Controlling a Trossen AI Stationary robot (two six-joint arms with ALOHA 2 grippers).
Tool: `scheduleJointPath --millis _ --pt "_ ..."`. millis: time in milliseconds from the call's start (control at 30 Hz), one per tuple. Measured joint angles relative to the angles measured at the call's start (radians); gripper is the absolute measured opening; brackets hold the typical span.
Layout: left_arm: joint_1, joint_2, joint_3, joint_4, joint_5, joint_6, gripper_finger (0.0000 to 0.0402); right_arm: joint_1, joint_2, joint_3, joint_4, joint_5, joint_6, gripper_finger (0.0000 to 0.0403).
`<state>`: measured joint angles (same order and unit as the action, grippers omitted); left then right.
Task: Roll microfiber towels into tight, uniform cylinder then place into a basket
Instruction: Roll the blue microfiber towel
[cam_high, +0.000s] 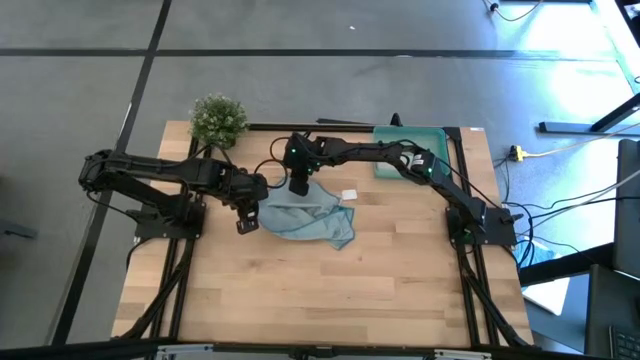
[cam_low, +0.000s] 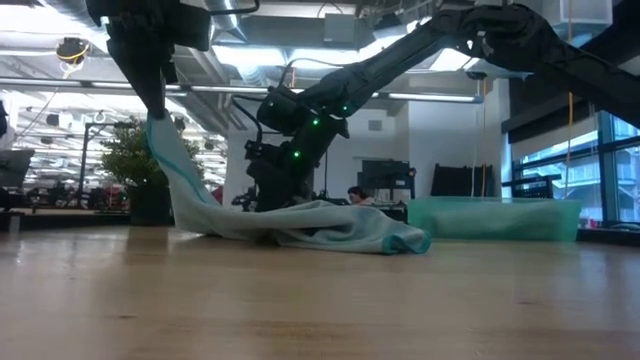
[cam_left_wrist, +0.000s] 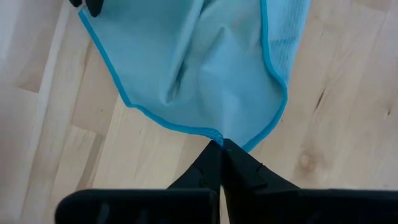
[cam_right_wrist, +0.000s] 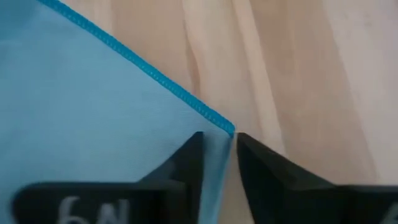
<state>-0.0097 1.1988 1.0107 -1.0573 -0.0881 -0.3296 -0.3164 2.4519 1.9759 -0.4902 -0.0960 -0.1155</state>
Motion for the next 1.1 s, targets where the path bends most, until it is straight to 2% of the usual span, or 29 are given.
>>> scheduleJointPath --millis 133,200,333,433,733,900,1100 --pt "0.0 0.0 0.0 0.0 -0.001 -0.001 0.0 -0.004 0.0 0.0 -0.001 -0.051 0.0 0.0032" --pt "0.0 0.0 0.0 -0.001 -0.013 -0.008 0.0 -0.007 -0.004 0.0 -0.002 -0.07 -0.013 0.001" --pt "0.0 -0.004 0.0 -0.031 -0.053 -0.05 0.0 -0.013 -0.031 0.012 -0.027 -0.055 -0.037 0.0007" --pt "0.0 -0.012 0.0 -0.079 -0.077 -0.091 0.0 -0.02 -0.05 0.069 -0.088 -0.04 -0.067 0.0005" --pt "0.006 -0.092 0.003 -0.241 -0.199 -0.288 0.0 -0.032 -0.065 0.383 -0.313 0.036 -0.106 0.0002" --pt "0.005 -0.139 0.073 -0.356 -0.279 -0.392 0.0 -0.055 -0.171 0.331 -0.313 0.079 -0.103 0.0002" --pt "0.011 -0.135 0.212 -0.447 -0.412 -0.373 0.0 -0.078 -0.253 0.334 -0.379 0.165 -0.131 0.0001"
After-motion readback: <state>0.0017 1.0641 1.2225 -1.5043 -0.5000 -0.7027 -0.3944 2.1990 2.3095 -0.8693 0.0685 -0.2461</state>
